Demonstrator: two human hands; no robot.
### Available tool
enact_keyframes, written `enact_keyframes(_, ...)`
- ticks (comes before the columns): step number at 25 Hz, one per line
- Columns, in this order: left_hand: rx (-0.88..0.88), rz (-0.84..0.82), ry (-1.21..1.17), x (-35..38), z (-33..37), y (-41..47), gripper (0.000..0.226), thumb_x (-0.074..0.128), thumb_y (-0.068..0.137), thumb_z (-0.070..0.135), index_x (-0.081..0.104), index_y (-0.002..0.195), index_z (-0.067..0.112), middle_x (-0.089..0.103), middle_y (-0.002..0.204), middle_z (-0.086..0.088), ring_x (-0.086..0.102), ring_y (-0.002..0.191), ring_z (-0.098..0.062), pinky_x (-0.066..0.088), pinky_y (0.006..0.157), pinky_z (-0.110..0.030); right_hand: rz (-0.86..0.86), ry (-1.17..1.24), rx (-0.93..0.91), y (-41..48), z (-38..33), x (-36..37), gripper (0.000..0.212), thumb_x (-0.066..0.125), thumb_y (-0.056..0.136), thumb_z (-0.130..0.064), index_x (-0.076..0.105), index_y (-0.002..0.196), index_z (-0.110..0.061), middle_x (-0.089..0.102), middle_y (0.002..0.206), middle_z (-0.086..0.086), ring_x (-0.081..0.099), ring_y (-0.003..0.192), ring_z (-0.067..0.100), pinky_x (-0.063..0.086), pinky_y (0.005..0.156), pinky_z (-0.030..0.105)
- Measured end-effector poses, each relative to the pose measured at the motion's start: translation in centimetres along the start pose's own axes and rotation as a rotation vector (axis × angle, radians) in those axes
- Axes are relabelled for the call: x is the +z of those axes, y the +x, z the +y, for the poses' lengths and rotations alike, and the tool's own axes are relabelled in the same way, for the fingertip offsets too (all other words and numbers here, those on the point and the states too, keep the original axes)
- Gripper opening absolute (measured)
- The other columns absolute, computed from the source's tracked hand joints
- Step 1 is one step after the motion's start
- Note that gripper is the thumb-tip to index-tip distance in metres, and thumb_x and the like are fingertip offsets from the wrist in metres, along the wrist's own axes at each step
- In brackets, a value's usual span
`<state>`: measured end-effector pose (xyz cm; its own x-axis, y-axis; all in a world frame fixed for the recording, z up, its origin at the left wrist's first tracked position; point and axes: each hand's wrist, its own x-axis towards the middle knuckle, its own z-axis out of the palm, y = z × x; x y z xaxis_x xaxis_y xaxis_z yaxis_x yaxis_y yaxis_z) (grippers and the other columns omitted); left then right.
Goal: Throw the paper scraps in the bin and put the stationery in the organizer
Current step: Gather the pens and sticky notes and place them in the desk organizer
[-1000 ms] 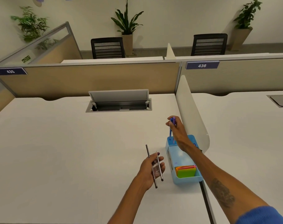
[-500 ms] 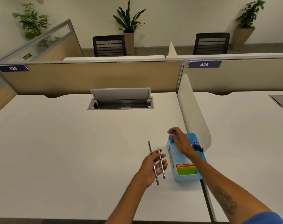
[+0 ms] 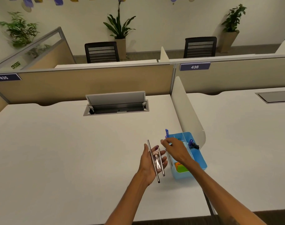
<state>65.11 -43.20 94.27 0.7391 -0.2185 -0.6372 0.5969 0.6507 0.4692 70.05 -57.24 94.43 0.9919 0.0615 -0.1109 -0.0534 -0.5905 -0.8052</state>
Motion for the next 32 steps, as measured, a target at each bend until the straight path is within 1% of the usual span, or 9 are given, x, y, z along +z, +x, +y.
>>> enact_keyframes(4,-0.02,-0.032,-0.03,0.2,0.1,-0.8,0.061,0.035,0.097,0.064,0.061,0.127,0.018,0.076,0.11,-0.012,0.076,0.089,-0.029,0.062,0.073,-0.038,-0.226,0.101,0.158,-1.5,-0.7,-0.1,0.025,0.059,0.095,-0.034,0.072,0.097,-0.013,0.073,0.087,0.004,0.071,0.082,0.019,0.059,0.08,0.033)
enact_keyframes(8,-0.034,-0.06,0.038,0.0,0.0,-0.9,0.058,0.037,0.099,0.058,0.063,0.129,0.016,0.075,0.113,-0.012,0.076,0.091,-0.029,0.061,0.076,-0.039,-0.136,0.313,0.204,-2.1,-0.9,0.1,0.016,0.062,0.092,-0.025,0.073,0.091,-0.013,0.075,0.089,0.005,0.071,0.09,0.022,0.058,0.084,0.037)
enact_keyframes(12,-0.084,-0.076,0.063,-0.4,0.0,-1.2,0.066,0.026,0.097,0.066,0.066,0.122,0.019,0.077,0.109,-0.01,0.076,0.091,-0.029,0.062,0.072,-0.041,0.013,0.403,0.26,-2.1,-1.7,0.0,0.013,0.059,0.093,-0.025,0.068,0.088,-0.017,0.075,0.082,-0.002,0.07,0.083,0.013,0.047,0.069,0.021)
enact_keyframes(15,-0.122,-0.054,0.13,-0.6,-0.4,-1.2,0.065,0.024,0.098,0.064,0.068,0.118,0.02,0.076,0.11,-0.01,0.073,0.097,-0.03,0.059,0.081,-0.043,0.012,0.398,0.292,-2.0,-2.6,0.5,0.016,0.059,0.094,-0.026,0.067,0.092,-0.013,0.076,0.079,-0.001,0.073,0.075,0.013,0.051,0.061,0.019)
enact_keyframes(18,-0.148,-0.024,0.208,-0.3,-0.9,-0.9,0.056,0.03,0.103,0.052,0.067,0.119,0.013,0.077,0.1,-0.011,0.072,0.081,-0.024,0.059,0.074,-0.037,-0.007,0.314,0.325,-2.0,-2.8,1.2,0.016,0.064,0.092,-0.025,0.068,0.088,-0.01,0.071,0.078,0.004,0.068,0.068,0.013,0.047,0.046,0.012)
enact_keyframes(21,-0.134,0.003,0.262,0.1,-1.1,-0.7,0.055,0.033,0.103,0.05,0.066,0.121,0.01,0.075,0.104,-0.013,0.067,0.069,-0.017,0.056,0.067,-0.029,-0.066,0.274,0.342,-1.9,-2.4,1.0,0.014,0.065,0.093,-0.02,0.071,0.084,-0.01,0.07,0.079,0.007,0.066,0.069,0.013,0.047,0.05,0.015)
enact_keyframes(26,-0.167,-0.022,0.165,0.2,-1.3,-0.2,0.065,0.033,0.099,0.06,0.066,0.12,0.008,0.07,0.107,-0.017,0.065,0.083,-0.025,0.058,0.072,-0.035,-0.014,0.404,0.385,-1.5,-2.6,-1.1,0.013,0.067,0.091,-0.016,0.077,0.085,-0.011,0.076,0.087,0.004,0.069,0.079,0.012,0.042,0.059,0.014)
enact_keyframes(29,-0.154,0.022,0.118,0.6,-1.4,0.3,0.038,0.048,0.101,0.036,0.067,0.114,0.005,0.072,0.09,-0.015,0.067,0.077,-0.027,0.059,0.074,-0.039,0.038,0.582,0.348,-1.0,-3.6,-4.0,0.007,0.069,0.089,-0.014,0.075,0.093,-0.014,0.078,0.094,0.004,0.072,0.087,0.017,0.051,0.069,0.023)
enact_keyframes(32,-0.125,0.063,0.113,1.4,-1.5,0.8,0.025,0.056,0.094,0.013,0.068,0.115,0.005,0.072,0.096,-0.017,0.067,0.087,-0.03,0.057,0.08,-0.043,0.246,0.717,0.206,-0.1,-4.0,-7.1,0.01,0.068,0.09,-0.011,0.071,0.1,-0.013,0.077,0.095,0.008,0.074,0.089,0.022,0.06,0.07,0.028)
